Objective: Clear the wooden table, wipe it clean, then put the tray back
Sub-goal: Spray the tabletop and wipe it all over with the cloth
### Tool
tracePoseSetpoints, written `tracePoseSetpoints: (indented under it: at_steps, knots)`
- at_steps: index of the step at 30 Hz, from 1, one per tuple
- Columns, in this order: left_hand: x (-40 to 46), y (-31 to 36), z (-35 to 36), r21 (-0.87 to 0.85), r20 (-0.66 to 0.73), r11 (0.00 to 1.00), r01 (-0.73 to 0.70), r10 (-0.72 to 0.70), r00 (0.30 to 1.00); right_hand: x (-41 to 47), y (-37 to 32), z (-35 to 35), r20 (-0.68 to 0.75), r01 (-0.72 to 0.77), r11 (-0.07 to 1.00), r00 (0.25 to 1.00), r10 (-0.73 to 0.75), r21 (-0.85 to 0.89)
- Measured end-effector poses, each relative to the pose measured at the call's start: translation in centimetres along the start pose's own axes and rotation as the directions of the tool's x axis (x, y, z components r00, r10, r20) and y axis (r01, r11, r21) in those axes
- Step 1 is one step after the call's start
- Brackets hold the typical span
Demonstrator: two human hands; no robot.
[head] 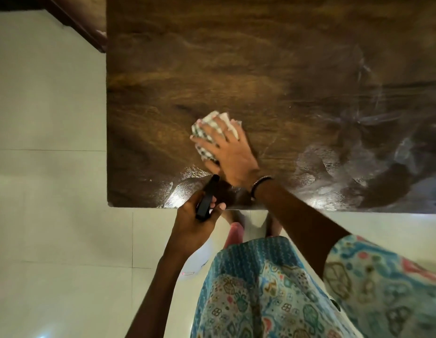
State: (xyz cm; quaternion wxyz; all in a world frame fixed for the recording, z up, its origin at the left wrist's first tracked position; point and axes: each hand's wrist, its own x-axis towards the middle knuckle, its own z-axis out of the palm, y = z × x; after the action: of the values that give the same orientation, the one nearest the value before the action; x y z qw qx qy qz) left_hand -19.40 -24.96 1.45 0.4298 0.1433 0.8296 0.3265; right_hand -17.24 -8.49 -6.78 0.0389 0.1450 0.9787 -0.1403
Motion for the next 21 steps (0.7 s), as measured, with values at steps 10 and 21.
tracePoseSetpoints:
  at_steps: [10,21]
  knots:
    - [-3.1,-0.5,0.4,0.004,-0.001,0.999,0.045,-0.045,0.999,-12.4,6.3,-0.9,0.108,0.19,0.98,0.977,-0.184,-0.05]
    - [-4.6,-2.2,0.4,-0.105,-0.129,0.988,0.112,-0.125,0.984,-5.1,-3.9,1.3,0.033,0.19,0.981,0.981,-0.191,0.037]
